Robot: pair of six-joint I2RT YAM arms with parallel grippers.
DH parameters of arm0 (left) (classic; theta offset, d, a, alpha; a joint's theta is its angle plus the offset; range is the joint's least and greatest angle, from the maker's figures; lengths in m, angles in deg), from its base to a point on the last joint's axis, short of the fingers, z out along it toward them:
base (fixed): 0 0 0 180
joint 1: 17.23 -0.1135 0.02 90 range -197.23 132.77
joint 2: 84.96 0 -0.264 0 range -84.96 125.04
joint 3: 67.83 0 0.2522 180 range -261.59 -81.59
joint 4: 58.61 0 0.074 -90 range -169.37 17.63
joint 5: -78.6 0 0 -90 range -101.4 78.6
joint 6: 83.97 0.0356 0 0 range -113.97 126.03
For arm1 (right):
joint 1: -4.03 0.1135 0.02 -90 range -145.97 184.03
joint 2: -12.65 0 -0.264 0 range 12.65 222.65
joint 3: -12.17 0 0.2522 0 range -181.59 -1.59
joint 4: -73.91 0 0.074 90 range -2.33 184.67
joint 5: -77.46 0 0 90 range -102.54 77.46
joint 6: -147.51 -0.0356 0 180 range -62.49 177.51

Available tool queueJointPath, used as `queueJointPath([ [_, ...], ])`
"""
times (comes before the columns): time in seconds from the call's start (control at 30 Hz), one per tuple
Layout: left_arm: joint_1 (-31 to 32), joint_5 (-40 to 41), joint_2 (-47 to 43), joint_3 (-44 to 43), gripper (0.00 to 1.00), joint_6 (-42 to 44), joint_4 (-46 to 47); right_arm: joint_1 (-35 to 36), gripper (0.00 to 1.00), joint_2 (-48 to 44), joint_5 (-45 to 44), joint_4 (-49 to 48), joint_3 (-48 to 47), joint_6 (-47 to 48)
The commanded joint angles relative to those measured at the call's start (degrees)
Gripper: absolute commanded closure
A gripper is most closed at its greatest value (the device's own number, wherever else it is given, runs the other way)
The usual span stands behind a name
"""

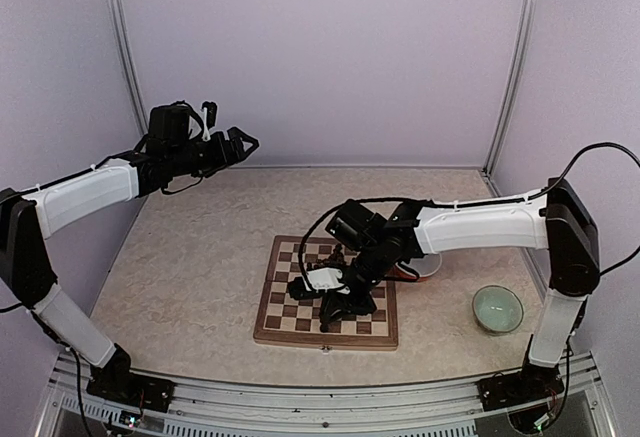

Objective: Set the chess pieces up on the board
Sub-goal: Place the queen at e8.

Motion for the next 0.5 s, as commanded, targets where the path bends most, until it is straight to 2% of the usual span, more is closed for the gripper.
queueJointPath([
  [0.0,-0.3,-0.6,0.1,-2.4,0.08,1.1,-0.2,0.3,1.0,1.2,-1.0,-1.3,-1.3,-1.2],
  [0.47,-0.3,-0.7,0.1,-2.7,0.08,1.4,-0.7,0.4,1.0,3.3,-2.6,-2.2,-3.1,-2.4],
])
